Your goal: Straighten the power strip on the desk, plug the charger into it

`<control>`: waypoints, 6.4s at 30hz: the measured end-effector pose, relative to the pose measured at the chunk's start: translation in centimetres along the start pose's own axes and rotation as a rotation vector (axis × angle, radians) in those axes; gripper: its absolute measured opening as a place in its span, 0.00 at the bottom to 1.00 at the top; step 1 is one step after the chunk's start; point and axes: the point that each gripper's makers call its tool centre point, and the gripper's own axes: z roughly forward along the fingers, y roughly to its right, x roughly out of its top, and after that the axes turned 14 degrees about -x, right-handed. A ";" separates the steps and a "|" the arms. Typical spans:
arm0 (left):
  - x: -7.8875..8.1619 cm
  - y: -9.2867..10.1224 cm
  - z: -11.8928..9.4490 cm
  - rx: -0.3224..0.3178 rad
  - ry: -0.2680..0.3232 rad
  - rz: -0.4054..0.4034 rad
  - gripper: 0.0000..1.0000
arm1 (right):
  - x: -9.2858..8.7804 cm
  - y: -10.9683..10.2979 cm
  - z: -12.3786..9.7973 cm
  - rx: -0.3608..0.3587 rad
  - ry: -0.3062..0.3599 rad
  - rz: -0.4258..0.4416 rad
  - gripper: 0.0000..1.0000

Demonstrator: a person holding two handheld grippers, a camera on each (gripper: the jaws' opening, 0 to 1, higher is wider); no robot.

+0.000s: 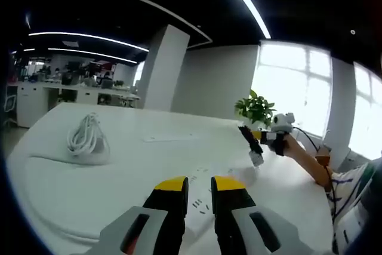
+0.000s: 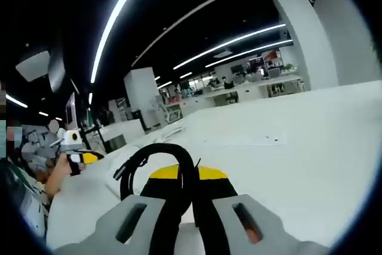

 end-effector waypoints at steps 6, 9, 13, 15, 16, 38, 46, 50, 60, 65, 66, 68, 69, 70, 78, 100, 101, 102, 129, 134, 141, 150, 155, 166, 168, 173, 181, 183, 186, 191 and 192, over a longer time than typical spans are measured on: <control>-0.3 0.1 0.1 0.000 -0.007 0.001 0.15 | 0.7 -0.6 -0.2 0.032 0.016 0.030 0.06; -0.5 0.2 0.3 0.004 -0.012 0.012 0.15 | 1.0 -1.1 -0.2 0.052 0.021 0.039 0.06; -0.8 0.7 0.7 -0.016 -0.024 0.021 0.15 | 1.3 -1.8 -0.3 0.077 0.029 0.055 0.06; -1.0 0.8 0.9 -0.020 -0.032 0.031 0.15 | 1.4 -2.1 -0.3 0.089 0.030 0.063 0.06; -1.1 0.9 1.0 -0.020 -0.037 0.037 0.15 | 1.3 -2.3 -0.3 0.092 0.028 0.067 0.06; -2.6 3.6 3.5 -0.106 -0.094 0.176 0.17 | 0.9 -9.0 -0.6 0.230 0.017 0.028 0.06; -3.4 5.0 4.5 -0.147 -0.134 0.256 0.17 | 0.6 -12.4 -1.1 0.302 0.006 0.021 0.06; -4.1 6.3 5.3 -0.195 -0.148 0.260 0.17 | 0.2 -14.7 -1.5 0.346 0.001 0.013 0.06; -6.3 9.0 7.3 -0.277 -0.213 0.338 0.18 | -0.9 -18.1 -2.1 0.436 -0.040 0.010 0.06; -6.7 9.7 7.4 -0.297 -0.220 0.342 0.19 | -1.4 -18.9 -2.3 0.461 -0.056 0.003 0.06; -6.7 9.8 7.4 -0.303 -0.221 0.344 0.19 | -1.6 -19.1 -2.4 0.465 -0.058 0.001 0.06; -6.8 10.1 7.6 -0.314 -0.222 0.346 0.20 | -1.5 -19.3 -2.4 0.472 -0.059 -0.002 0.06; -6.9 10.2 7.6 -0.319 -0.224 0.347 0.20 | -1.5 -19.4 -2.5 0.474 -0.060 -0.004 0.06; -6.9 10.3 7.7 -0.321 -0.225 0.348 0.20 | -1.6 -19.5 -2.5 0.479 -0.060 -0.007 0.06; -7.2 11.4 8.0 -0.364 -0.222 0.354 0.29 | -1.7 -20.6 -2.9 0.516 -0.071 -0.010 0.06; -7.3 12.5 8.2 -0.384 -0.206 0.362 0.33 | -2.5 -22.1 -3.6 0.592 -0.101 0.041 0.07; -7.3 12.5 8.2 -0.381 -0.206 0.354 0.33 | -2.5 -22.1 -3.6 0.594 -0.100 0.043 0.07; -7.2 12.5 8.2 -0.380 -0.205 0.350 0.32 | -2.5 -22.2 -3.6 0.596 -0.099 0.044 0.07; -7.2 11.6 8.2 -0.272 -0.238 0.325 0.30 | -3.3 -23.2 -3.2 0.505 0.024 -0.332 0.11; -7.2 11.4 8.3 -0.241 -0.237 0.326 0.30 | -3.5 -22.3 -2.5 0.458 0.025 -0.397 0.18; -6.9 10.9 8.5 -0.198 -0.236 0.327 0.30 | -3.6 -21.9 -2.3 0.438 0.026 -0.414 0.18; -5.8 10.4 8.2 -0.155 -0.205 0.328 0.30 | -3.2 -22.9 -2.2 0.375 0.097 -0.575 0.14; -5.6 9.6 8.1 -0.127 -0.208 0.326 0.30 | -3.2 -23.0 -1.2 0.371 0.063 -0.475 0.11; -3.0 9.0 8.4 -0.100 -0.173 0.311 0.30 | -1.0 -23.0 -0.3 0.409 0.068 -0.379 0.09; -2.4 8.9 8.5 -0.105 -0.164 0.299 0.30 | -0.1 -22.7 0.0 0.413 0.068 -0.358 0.09; -0.7 8.4 9.2 -0.118 -0.152 0.269 0.30 | 1.3 -22.4 0.8 0.398 0.087 -0.326 0.09; 0.4 7.3 10.7 -0.124 -0.167 0.251 0.30 | 2.4 -21.1 2.1 0.360 0.111 -0.320 0.09; 0.5 7.1 11.2 -0.129 -0.168 0.239 0.30 | 2.4 -20.7 2.3 0.356 0.109 -0.309 0.09; 0.5 6.5 12.1 -0.130 -0.177 0.215 0.30 | 2.3 -20.1 2.8 0.341 0.107 -0.303 0.09; 0.4 5.9 13.2 -0.129 -0.197 0.180 0.29 | 2.2 -18.5 3.8 0.318 0.090 -0.265 0.09; 0.4 5.8 13.3 -0.127 -0.199 0.183 0.29 | 2.2 -18.4 3.9 0.318 0.090 -0.260 0.09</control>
